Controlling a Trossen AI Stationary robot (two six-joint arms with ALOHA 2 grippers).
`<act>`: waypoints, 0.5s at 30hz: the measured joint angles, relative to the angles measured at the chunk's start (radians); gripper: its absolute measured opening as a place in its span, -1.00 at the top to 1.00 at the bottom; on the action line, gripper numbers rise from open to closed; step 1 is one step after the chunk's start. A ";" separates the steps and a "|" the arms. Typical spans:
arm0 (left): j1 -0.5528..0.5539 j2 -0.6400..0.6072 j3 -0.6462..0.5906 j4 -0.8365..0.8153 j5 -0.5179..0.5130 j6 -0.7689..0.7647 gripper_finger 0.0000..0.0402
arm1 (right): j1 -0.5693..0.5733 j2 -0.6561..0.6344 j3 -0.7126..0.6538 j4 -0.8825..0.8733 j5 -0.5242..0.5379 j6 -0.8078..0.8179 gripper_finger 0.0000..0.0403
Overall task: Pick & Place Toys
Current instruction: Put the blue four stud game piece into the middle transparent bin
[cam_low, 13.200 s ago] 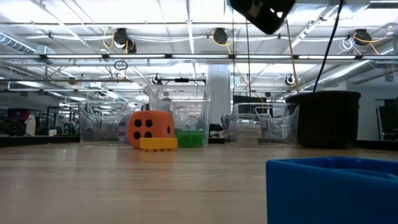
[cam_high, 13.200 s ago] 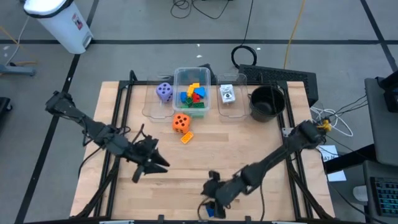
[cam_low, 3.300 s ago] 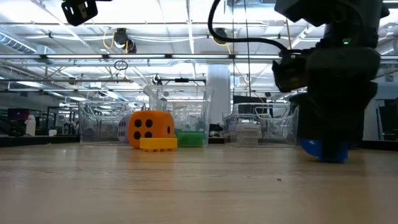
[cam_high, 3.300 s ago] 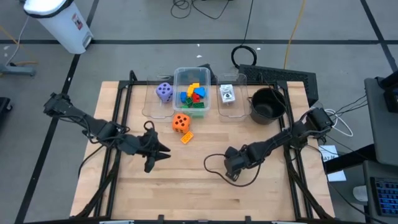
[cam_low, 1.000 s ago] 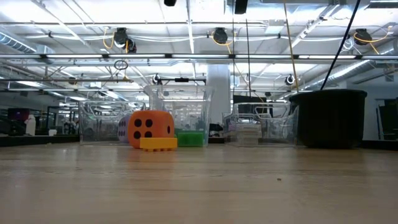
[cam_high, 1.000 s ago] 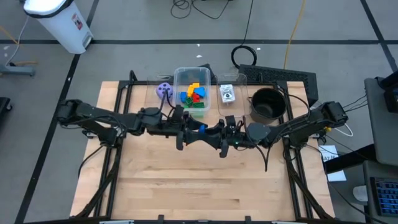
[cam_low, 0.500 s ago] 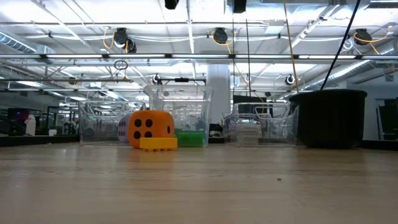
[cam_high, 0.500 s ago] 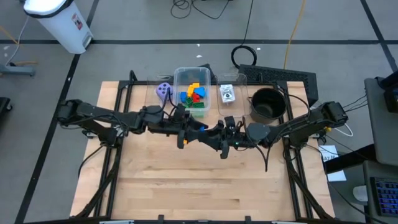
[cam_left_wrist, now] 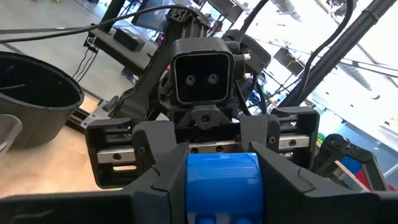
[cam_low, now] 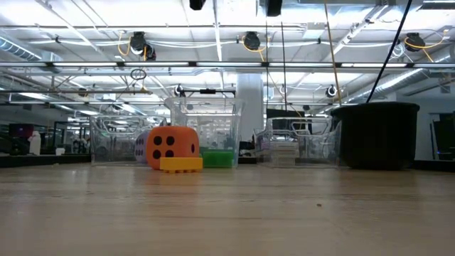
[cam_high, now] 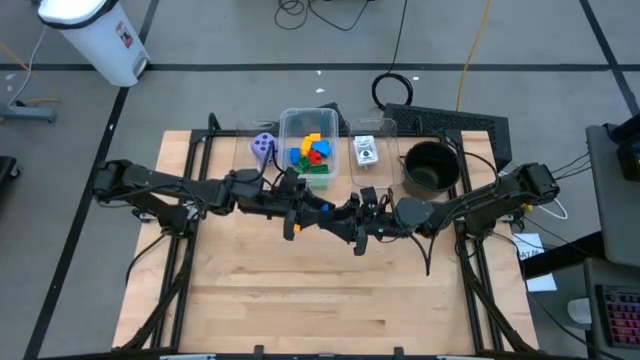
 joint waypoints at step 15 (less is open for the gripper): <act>0.035 0.000 0.060 -0.052 0.041 0.066 0.27 | -0.015 0.000 0.000 0.003 -0.058 0.005 -0.14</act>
